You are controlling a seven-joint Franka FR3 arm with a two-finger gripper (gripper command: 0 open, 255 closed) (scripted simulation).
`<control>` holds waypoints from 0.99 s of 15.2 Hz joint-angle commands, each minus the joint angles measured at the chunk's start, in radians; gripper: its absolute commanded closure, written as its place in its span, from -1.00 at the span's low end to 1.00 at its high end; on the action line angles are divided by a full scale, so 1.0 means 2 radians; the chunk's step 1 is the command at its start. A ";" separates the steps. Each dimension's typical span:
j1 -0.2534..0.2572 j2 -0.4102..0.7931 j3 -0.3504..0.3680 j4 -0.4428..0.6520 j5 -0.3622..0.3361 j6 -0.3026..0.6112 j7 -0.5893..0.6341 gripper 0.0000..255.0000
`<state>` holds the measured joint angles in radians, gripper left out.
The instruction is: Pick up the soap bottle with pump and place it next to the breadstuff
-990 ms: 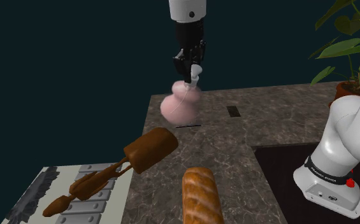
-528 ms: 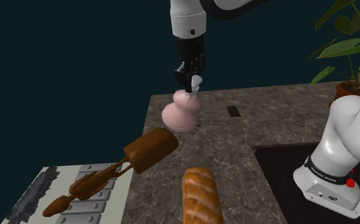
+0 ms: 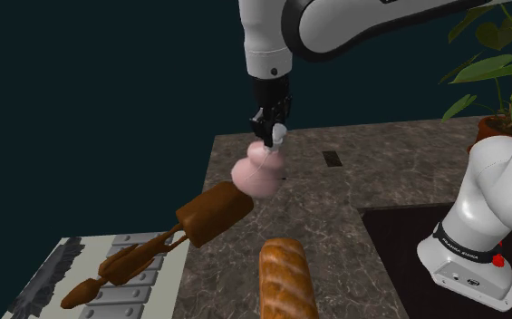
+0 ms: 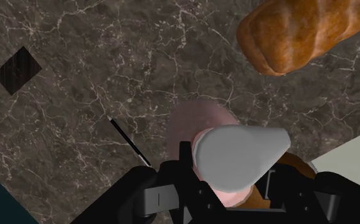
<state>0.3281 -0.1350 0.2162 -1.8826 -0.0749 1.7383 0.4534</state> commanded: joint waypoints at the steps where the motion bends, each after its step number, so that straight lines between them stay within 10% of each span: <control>1: 0.000 -0.001 0.000 -0.015 0.000 0.015 0.001 1.00; 15: -0.002 0.009 0.004 -0.098 -0.004 0.108 0.011 1.00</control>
<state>0.3304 -0.1545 0.2292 -2.0513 -0.0789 1.9386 0.4754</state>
